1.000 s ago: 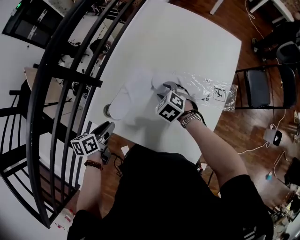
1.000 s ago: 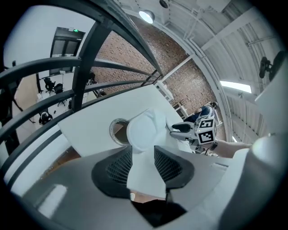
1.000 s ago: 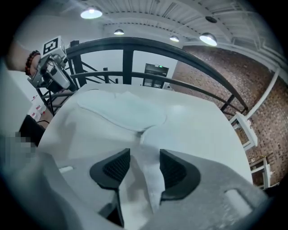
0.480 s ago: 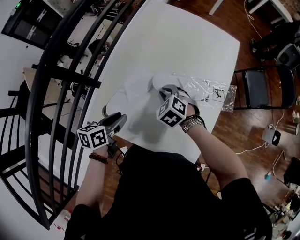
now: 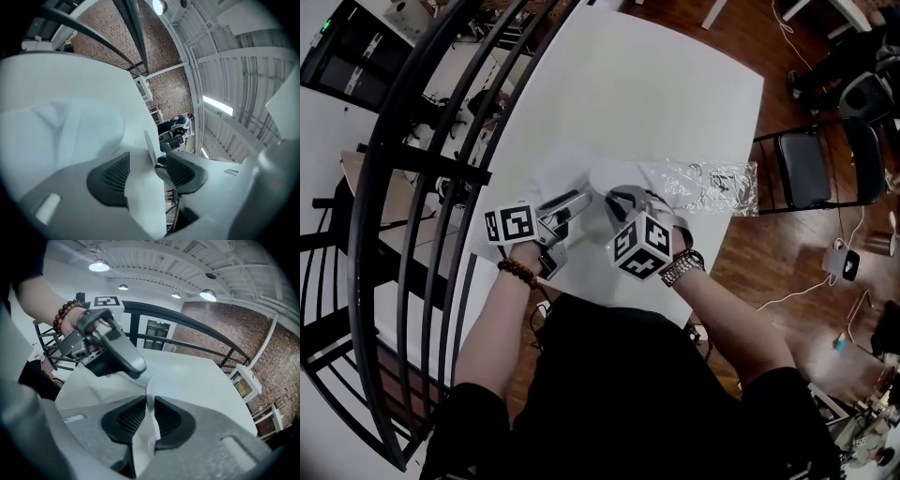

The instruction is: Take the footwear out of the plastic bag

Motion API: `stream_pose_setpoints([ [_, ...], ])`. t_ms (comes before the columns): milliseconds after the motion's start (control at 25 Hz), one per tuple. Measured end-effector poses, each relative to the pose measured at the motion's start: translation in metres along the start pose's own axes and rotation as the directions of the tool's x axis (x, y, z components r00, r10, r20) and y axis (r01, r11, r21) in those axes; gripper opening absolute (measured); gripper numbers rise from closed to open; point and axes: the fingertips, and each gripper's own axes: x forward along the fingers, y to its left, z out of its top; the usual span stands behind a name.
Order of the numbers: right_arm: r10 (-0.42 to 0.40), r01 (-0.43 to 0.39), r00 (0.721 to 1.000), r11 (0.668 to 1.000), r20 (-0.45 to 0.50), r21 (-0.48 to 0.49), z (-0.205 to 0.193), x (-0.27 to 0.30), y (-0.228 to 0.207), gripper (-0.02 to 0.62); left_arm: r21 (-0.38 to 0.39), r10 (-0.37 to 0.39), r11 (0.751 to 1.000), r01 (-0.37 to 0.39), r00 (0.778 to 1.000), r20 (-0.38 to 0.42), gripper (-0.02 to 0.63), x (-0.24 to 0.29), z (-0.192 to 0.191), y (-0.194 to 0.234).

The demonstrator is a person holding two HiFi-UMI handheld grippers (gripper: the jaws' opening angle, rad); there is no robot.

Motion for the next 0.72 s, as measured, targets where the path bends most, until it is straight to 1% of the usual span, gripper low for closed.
stream_pose_setpoints([
  [120,0.011,-0.011,1.000,1.000,0.010,-0.002,0.000,-0.005,0.011,0.051,-0.078,-0.071,0.994,0.070,0.997,-0.001,0.249,0.020,0.004,-0.004],
  [200,0.021,-0.020,1.000,1.000,0.020,-0.014,0.000,-0.006,0.018,0.050,-0.108,-0.098,0.989,0.097,0.995,-0.004,0.242,0.027,0.006,-0.005],
  [240,0.029,-0.028,0.999,0.999,0.028,-0.017,0.001,-0.008,0.022,0.051,-0.111,-0.094,0.990,0.092,0.996,-0.010,0.216,0.029,0.005,-0.002],
  [280,0.039,-0.039,0.998,0.999,0.039,-0.015,0.002,-0.010,0.025,0.051,-0.108,-0.077,0.991,0.075,0.997,-0.017,0.159,0.029,0.003,0.001],
  [320,0.051,-0.050,0.997,0.999,0.054,-0.008,0.002,-0.015,0.028,0.051,-0.103,-0.055,0.993,0.052,0.998,-0.021,0.053,0.029,0.002,0.005],
  [360,0.059,-0.060,0.996,0.998,0.071,0.002,0.002,-0.021,0.029,0.052,-0.098,-0.038,0.995,0.035,0.999,-0.023,0.046,0.028,0.000,0.008],
  [440,0.057,-0.061,0.993,0.998,0.101,0.033,0.000,-0.035,0.021,0.078,-0.093,-0.032,0.995,0.030,0.999,-0.021,0.044,0.027,0.001,0.007],
  [520,0.026,-0.035,0.994,0.996,0.109,0.078,-0.010,-0.046,0.003,0.089,-0.089,-0.042,0.995,0.040,0.999,-0.016,0.043,0.025,0.003,0.005],
  [640,-0.039,0.025,0.996,0.984,0.078,0.174,-0.036,-0.050,-0.029,0.095,-0.088,-0.051,0.995,0.050,0.999,-0.006,0.042,0.017,0.006,0.005],
  [720,-0.063,0.050,0.997,0.973,0.048,0.226,-0.052,-0.048,-0.045,0.095,-0.090,-0.066,0.994,0.067,0.998,0.006,0.041,0.011,0.009,0.002],
])
